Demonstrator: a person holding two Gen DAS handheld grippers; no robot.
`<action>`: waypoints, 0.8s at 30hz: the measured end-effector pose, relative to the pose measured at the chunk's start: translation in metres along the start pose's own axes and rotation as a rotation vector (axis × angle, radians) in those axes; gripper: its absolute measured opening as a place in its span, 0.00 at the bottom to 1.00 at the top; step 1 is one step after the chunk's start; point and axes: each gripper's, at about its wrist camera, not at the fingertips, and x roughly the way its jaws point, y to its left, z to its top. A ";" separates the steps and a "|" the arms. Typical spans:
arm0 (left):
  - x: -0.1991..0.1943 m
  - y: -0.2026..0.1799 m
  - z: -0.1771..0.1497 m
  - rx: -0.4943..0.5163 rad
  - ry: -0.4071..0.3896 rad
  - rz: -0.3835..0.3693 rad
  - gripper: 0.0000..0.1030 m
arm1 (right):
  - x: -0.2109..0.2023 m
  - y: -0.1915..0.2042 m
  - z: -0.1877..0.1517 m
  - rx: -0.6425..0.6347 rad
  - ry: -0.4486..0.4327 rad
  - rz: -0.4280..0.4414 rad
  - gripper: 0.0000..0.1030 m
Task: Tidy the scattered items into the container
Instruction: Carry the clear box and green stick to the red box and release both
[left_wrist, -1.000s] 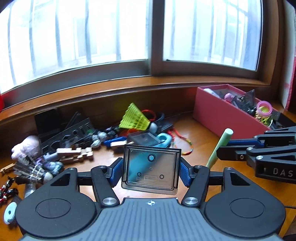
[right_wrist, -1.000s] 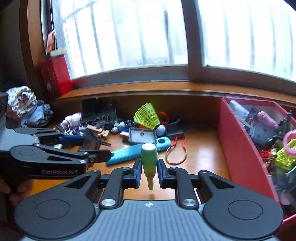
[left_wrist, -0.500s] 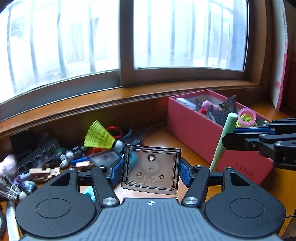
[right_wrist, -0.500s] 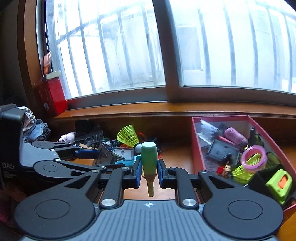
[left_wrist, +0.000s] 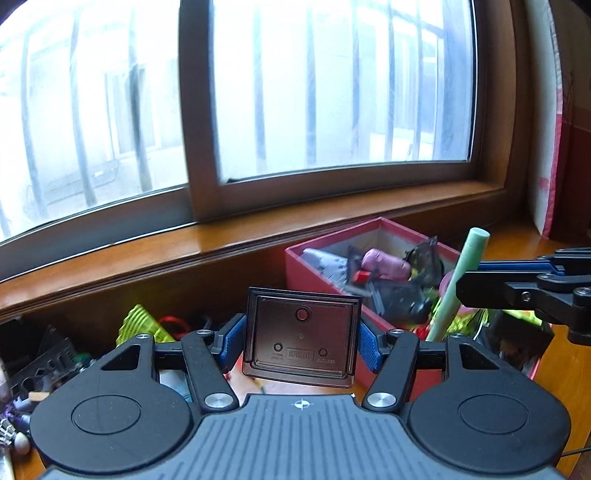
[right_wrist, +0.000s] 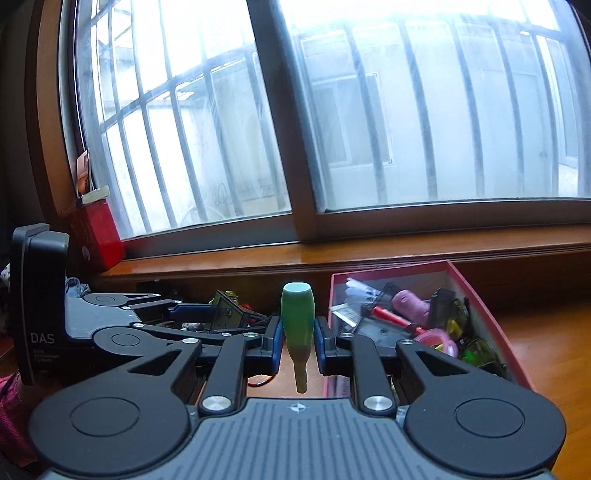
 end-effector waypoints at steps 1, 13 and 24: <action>0.002 -0.004 0.002 0.002 -0.002 -0.001 0.60 | -0.002 -0.004 0.001 0.000 -0.006 -0.002 0.19; 0.030 -0.045 0.032 0.034 -0.028 -0.032 0.60 | -0.018 -0.052 0.006 0.013 -0.030 -0.030 0.19; 0.075 -0.072 0.056 0.050 -0.005 -0.061 0.60 | -0.013 -0.082 0.008 0.027 -0.042 -0.086 0.19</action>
